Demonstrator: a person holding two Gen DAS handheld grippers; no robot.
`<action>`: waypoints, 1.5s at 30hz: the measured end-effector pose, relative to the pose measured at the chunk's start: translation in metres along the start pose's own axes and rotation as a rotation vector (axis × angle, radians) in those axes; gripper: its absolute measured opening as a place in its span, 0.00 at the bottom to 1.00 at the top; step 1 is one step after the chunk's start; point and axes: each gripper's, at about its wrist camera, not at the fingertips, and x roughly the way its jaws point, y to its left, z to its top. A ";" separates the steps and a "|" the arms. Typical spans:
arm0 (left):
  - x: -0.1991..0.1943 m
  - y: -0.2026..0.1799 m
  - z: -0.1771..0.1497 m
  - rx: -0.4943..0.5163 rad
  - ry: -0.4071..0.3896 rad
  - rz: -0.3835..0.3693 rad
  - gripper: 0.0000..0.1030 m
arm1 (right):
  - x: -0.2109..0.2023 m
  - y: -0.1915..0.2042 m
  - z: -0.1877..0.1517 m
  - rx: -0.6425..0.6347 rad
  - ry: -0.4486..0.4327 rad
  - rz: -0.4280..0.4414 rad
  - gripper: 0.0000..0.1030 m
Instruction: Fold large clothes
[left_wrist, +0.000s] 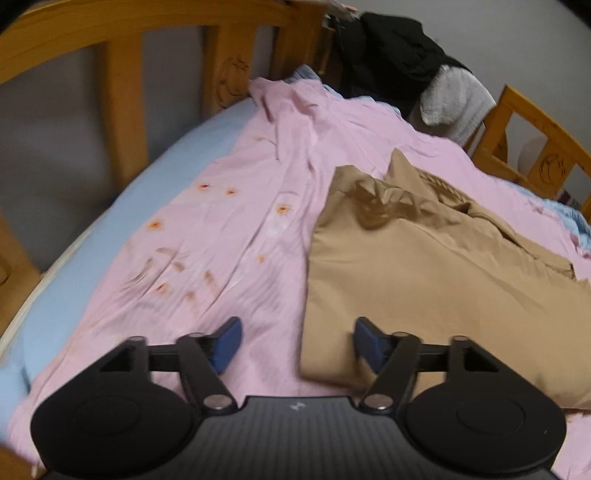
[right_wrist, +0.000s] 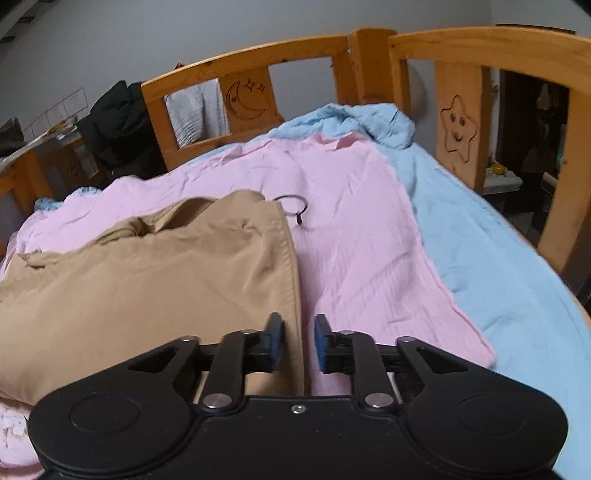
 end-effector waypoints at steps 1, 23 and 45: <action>-0.006 0.001 -0.003 -0.014 -0.015 0.000 0.81 | -0.005 -0.001 -0.001 0.019 -0.005 -0.007 0.36; 0.028 -0.016 -0.027 -0.437 0.046 -0.156 0.24 | 0.003 -0.027 -0.038 0.622 0.098 0.180 0.28; -0.054 0.001 -0.080 -0.302 -0.048 -0.141 0.06 | -0.101 0.001 -0.055 0.212 -0.001 -0.042 0.16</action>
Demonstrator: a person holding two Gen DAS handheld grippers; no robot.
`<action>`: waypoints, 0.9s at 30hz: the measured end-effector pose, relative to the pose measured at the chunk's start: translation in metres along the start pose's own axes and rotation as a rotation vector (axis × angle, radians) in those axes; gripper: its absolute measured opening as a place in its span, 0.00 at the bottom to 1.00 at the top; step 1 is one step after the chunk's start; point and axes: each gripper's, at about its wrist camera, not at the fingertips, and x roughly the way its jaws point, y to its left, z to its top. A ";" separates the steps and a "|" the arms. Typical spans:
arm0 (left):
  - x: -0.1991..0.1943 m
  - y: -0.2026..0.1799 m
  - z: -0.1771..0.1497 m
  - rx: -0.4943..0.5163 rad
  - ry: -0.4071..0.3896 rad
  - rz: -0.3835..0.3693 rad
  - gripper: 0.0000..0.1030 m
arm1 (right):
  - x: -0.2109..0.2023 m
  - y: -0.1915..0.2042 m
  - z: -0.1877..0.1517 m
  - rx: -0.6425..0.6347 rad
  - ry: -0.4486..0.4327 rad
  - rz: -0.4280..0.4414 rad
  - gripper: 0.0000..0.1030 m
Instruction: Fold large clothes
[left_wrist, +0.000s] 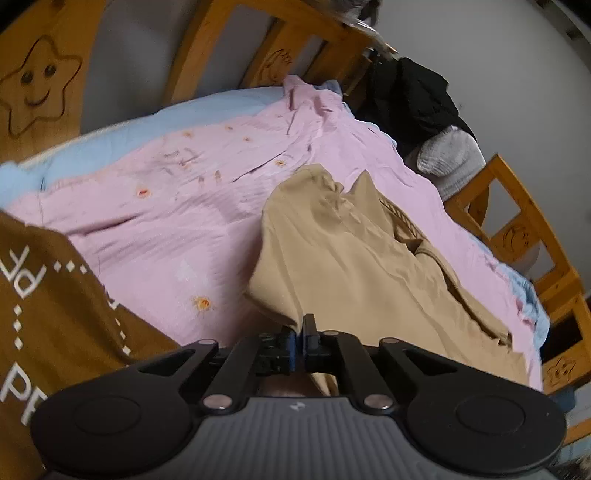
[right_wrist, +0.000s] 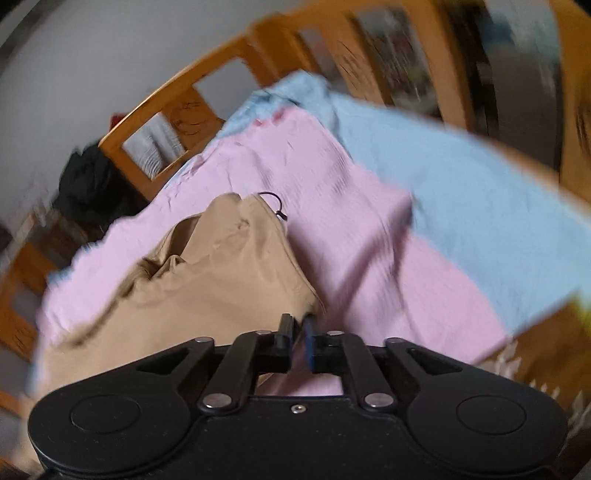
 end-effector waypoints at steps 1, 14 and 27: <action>-0.001 -0.001 -0.002 0.016 -0.004 0.005 0.07 | -0.005 0.012 0.000 -0.091 -0.054 -0.028 0.23; 0.016 -0.002 -0.024 -0.031 0.022 -0.086 0.66 | 0.063 0.178 -0.050 -0.743 -0.338 0.279 0.63; 0.029 0.004 -0.022 -0.038 0.018 -0.072 0.75 | 0.148 0.249 -0.092 -0.962 -0.359 0.159 0.63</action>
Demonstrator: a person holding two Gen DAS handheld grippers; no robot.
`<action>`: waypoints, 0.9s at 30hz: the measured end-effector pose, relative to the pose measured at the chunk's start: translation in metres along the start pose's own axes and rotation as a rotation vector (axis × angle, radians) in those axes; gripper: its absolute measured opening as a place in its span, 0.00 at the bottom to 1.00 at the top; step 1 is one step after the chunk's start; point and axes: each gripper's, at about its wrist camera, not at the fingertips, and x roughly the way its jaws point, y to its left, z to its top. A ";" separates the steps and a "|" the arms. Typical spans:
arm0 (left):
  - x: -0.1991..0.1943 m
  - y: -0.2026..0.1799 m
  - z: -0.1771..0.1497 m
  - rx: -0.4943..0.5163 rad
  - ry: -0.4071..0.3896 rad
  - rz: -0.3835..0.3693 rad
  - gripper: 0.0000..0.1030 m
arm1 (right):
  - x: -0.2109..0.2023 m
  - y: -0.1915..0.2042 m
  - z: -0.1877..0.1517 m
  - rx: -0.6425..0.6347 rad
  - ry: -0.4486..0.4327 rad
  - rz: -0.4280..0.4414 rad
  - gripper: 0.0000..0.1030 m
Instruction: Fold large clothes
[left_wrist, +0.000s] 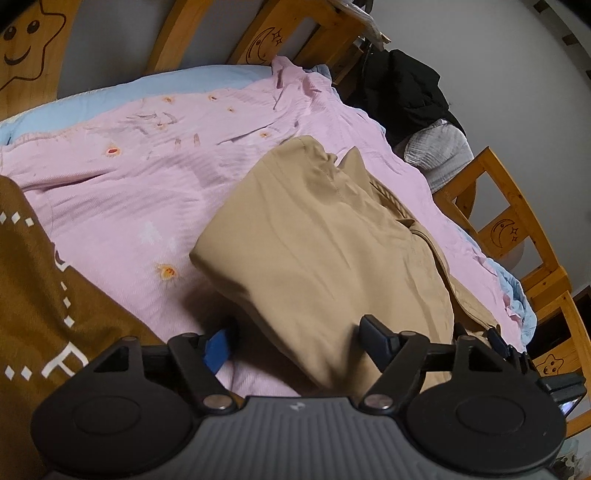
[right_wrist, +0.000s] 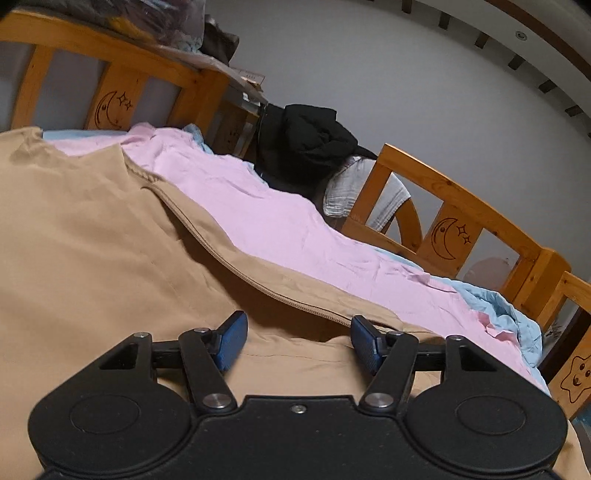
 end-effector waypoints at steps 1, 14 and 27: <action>0.000 0.000 0.000 0.000 -0.001 0.001 0.75 | 0.000 -0.001 0.000 0.002 0.005 0.003 0.63; -0.001 0.002 -0.004 -0.032 -0.044 0.038 0.74 | -0.082 -0.028 -0.014 0.054 0.002 0.046 0.73; -0.021 -0.026 0.003 0.068 -0.184 0.038 0.02 | -0.068 -0.012 -0.033 0.036 0.047 0.065 0.73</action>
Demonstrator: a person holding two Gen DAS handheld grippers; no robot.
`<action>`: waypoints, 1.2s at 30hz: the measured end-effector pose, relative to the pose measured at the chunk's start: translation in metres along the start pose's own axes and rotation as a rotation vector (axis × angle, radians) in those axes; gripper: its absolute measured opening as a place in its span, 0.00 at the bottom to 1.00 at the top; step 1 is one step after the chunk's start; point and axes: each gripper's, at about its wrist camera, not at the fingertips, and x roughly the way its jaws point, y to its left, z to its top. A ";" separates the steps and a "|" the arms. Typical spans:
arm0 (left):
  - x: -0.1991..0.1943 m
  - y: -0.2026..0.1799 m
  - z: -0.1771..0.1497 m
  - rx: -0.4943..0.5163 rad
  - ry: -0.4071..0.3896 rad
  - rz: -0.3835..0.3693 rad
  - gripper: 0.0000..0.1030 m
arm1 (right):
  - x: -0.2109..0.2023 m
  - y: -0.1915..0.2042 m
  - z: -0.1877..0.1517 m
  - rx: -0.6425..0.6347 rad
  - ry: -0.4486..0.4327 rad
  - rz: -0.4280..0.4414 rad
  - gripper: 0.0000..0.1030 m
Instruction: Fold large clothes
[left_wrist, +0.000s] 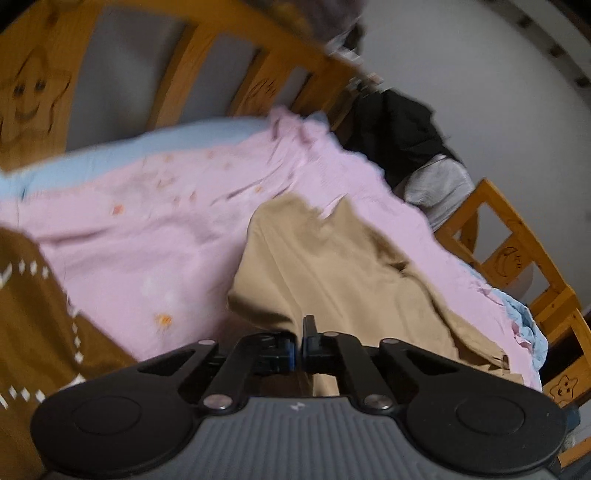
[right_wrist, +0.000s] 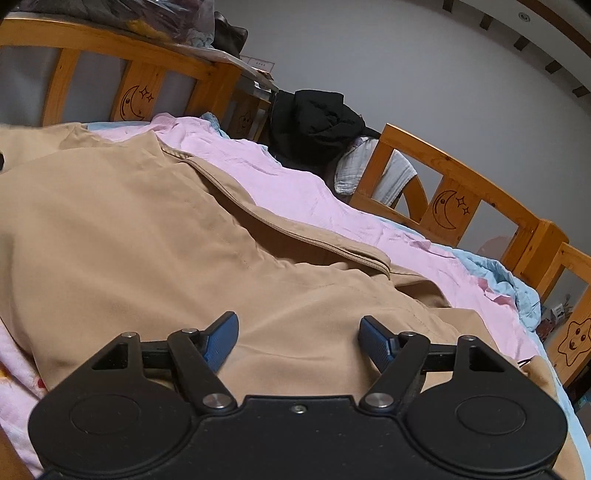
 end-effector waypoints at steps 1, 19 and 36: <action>-0.005 -0.008 0.001 0.036 -0.021 -0.008 0.02 | 0.000 -0.001 0.000 0.004 0.001 0.002 0.73; -0.029 -0.234 -0.004 0.827 -0.014 -0.398 0.00 | -0.013 -0.135 0.021 0.584 0.019 0.307 0.64; 0.005 -0.321 -0.120 1.129 0.162 -0.454 0.00 | -0.040 -0.293 -0.071 1.523 0.024 0.600 0.71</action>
